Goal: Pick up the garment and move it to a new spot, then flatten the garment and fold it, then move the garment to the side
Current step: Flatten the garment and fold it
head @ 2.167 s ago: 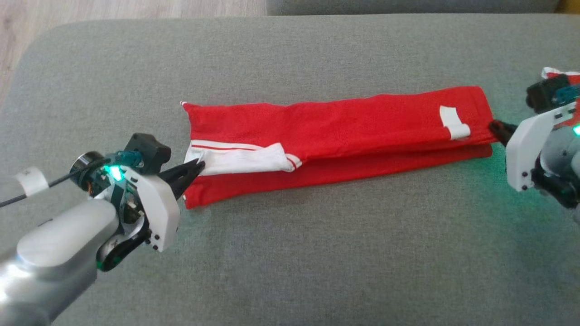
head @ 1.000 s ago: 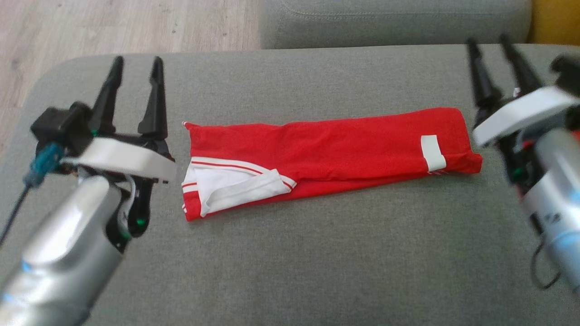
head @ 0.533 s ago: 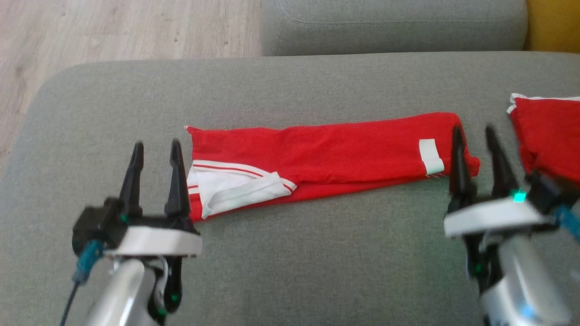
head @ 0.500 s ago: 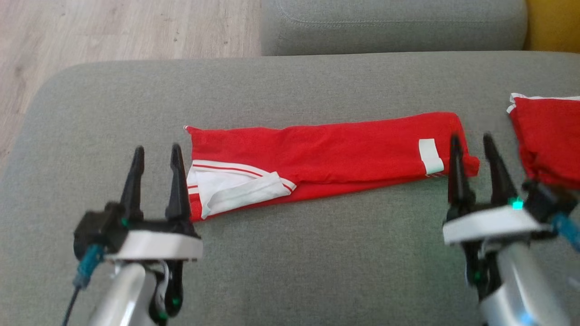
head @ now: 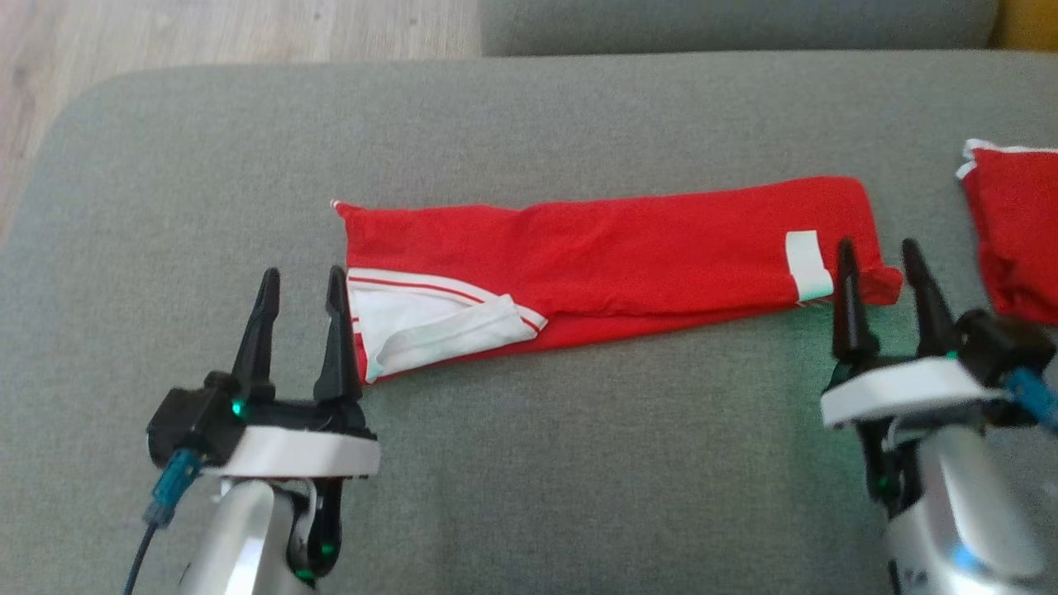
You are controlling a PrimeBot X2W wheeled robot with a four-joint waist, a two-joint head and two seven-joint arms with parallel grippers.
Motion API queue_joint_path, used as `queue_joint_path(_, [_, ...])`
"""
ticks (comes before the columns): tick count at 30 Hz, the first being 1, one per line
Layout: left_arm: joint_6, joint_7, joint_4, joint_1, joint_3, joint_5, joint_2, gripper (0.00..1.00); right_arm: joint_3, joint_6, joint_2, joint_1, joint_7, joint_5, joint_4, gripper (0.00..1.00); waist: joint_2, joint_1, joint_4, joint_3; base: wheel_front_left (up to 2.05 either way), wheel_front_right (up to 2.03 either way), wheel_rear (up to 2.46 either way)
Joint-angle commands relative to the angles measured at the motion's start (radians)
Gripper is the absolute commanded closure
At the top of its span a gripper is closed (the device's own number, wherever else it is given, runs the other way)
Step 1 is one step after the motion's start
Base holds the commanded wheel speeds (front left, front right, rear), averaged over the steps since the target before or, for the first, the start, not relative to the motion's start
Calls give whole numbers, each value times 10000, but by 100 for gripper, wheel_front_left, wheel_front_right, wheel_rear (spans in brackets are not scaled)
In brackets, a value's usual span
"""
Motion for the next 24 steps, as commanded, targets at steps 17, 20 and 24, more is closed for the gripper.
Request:
queue_joint_path(17, [-578, -51, 95, -1097, 586, 638, -351, 0, -2760, 33, 63, -2801, 1195, -1261, 3766, 0, 0, -1, 597, 1082, 0, 0, 0])
queue_joint_path(20, [-616, -51, 127, -1122, 609, 677, -369, 0, -2694, 33, 63, -3010, 1308, -1328, 4408, 0, 0, -1, 608, 1117, 0, 0, 0])
queue_joint_path(24, [-652, -51, 166, -1161, 684, 720, -382, 0, -2377, 33, 63, -3171, 1275, -1394, 5015, 68, 0, -1, 583, 1099, 0, 0, 0])
